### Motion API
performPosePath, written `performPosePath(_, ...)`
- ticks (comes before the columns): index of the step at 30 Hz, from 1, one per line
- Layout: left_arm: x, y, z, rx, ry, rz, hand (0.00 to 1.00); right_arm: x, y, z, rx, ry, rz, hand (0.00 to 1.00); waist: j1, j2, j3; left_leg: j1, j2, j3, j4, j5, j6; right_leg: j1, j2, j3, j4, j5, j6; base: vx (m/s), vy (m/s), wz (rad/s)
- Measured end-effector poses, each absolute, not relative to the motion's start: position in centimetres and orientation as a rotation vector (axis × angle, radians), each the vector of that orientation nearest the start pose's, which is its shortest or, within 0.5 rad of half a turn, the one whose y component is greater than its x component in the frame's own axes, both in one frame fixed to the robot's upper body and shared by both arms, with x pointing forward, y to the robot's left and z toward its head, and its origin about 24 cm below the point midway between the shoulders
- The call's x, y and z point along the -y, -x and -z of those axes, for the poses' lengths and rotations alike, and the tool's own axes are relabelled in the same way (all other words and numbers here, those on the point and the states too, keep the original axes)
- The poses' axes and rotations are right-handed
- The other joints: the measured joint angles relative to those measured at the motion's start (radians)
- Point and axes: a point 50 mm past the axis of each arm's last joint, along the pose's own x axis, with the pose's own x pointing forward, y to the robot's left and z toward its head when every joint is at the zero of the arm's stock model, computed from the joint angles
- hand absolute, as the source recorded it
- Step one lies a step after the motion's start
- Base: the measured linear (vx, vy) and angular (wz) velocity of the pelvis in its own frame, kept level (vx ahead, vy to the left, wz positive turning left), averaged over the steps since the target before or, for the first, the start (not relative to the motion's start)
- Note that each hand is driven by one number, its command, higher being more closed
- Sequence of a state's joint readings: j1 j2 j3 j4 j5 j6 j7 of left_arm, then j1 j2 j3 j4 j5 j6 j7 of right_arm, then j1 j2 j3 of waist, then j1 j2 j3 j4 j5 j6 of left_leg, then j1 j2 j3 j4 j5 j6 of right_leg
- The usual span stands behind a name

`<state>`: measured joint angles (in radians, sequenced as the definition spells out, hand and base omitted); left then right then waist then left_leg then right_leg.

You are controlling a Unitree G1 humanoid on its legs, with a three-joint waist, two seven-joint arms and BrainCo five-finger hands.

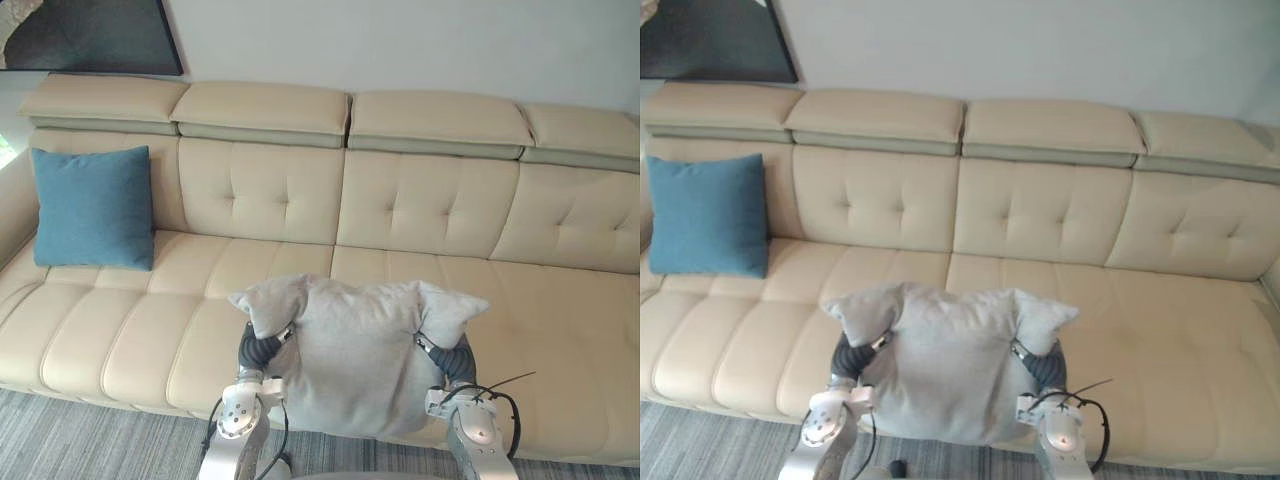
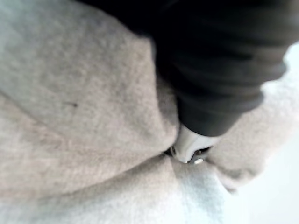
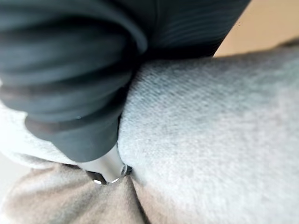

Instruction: Pick up cushions and gather them together orderly.

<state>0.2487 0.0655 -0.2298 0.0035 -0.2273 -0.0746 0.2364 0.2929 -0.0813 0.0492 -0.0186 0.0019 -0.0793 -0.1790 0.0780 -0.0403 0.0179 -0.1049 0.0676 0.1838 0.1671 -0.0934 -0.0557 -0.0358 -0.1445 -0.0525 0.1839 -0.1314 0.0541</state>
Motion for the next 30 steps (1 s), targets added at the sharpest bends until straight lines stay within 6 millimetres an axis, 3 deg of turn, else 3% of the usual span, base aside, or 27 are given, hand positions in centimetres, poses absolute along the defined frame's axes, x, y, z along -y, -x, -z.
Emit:
performPosePath(4, -13.2, -19.9, 0.3, -0.185, 0.171, -0.111, 1.00, 17.4, -20.0, -0.3, -0.127, 0.131, 0.205, 1.00, -0.001, -0.003, 0.001, -0.001, -0.006, 0.022, -0.044, 0.019, 0.000, -0.023, 0.001, 0.035, -0.024, 0.001, 0.002, -0.05, -0.010, -0.19)
performPosePath(6, -13.0, -21.6, -1.1, -0.119, 0.170, -0.121, 1.00, 17.2, -21.9, -1.9, -0.045, 0.165, 0.222, 1.00, -0.006, 0.000, 0.003, -0.024, -0.008, 0.025, -0.082, 0.055, -0.003, -0.058, 0.011, 0.045, -0.050, 0.020, 0.023, -0.05, -0.037, -0.11)
performPosePath(8, -12.8, -22.9, -2.4, -0.063, 0.163, -0.121, 1.00, 17.0, -23.1, -3.1, 0.011, 0.172, 0.237, 1.00, -0.013, 0.001, 0.007, -0.044, 0.000, 0.026, -0.098, 0.076, -0.007, -0.088, 0.021, 0.050, -0.051, 0.033, 0.017, -0.05, -0.047, -0.09)
performPosePath(9, -12.9, -24.8, -4.3, 0.019, 0.131, -0.117, 1.00, 16.6, -25.0, -4.8, 0.089, 0.189, 0.251, 1.00, -0.016, 0.001, 0.008, -0.079, 0.012, 0.031, -0.101, 0.097, -0.010, -0.128, 0.033, 0.060, -0.053, 0.050, 0.013, -0.07, -0.064, -0.16)
performPosePath(12, -12.9, -27.6, -7.2, 0.129, 0.092, -0.118, 1.00, 16.4, -27.4, -7.3, 0.188, 0.206, 0.271, 1.00, -0.019, 0.006, 0.018, -0.115, 0.020, 0.039, -0.116, 0.121, -0.010, -0.174, 0.043, 0.070, -0.056, 0.071, 0.010, -0.08, -0.051, -0.14)
performPosePath(14, -12.7, -30.2, -10.8, 0.260, 0.071, -0.128, 1.00, 16.3, -29.7, -10.7, 0.314, 0.222, 0.301, 1.00, -0.017, 0.014, 0.044, -0.168, 0.027, 0.049, -0.114, 0.139, -0.007, -0.234, 0.051, 0.083, -0.051, 0.091, 0.009, -0.11, -0.020, -0.13)
performPosePath(23, -13.0, -35.6, -20.1, 0.509, 0.035, -0.241, 1.00, 15.8, -34.6, -20.9, 0.621, 0.250, 0.434, 1.00, -0.017, 0.038, 0.111, -0.336, 0.040, 0.046, -0.125, 0.200, -0.007, -0.434, 0.066, 0.087, 0.008, 0.105, 0.006, -0.05, -0.014, -0.01)
performPosePath(27, -13.4, -37.1, -23.6, 0.557, 0.082, -0.288, 1.00, 15.7, -36.0, -25.1, 0.701, 0.253, 0.461, 1.00, -0.016, 0.052, 0.141, -0.383, 0.040, 0.034, -0.184, 0.252, -0.012, -0.512, 0.075, 0.082, 0.024, 0.110, 0.000, -0.01, -0.009, 0.02)
performPosePath(30, -13.7, -38.0, -24.8, 0.542, 0.121, -0.319, 1.00, 15.4, -36.8, -26.9, 0.714, 0.235, 0.463, 1.00, -0.015, 0.054, 0.188, -0.390, 0.046, 0.024, -0.203, 0.273, -0.017, -0.526, 0.082, 0.077, 0.029, 0.111, -0.002, 0.00, -0.038, 0.03)
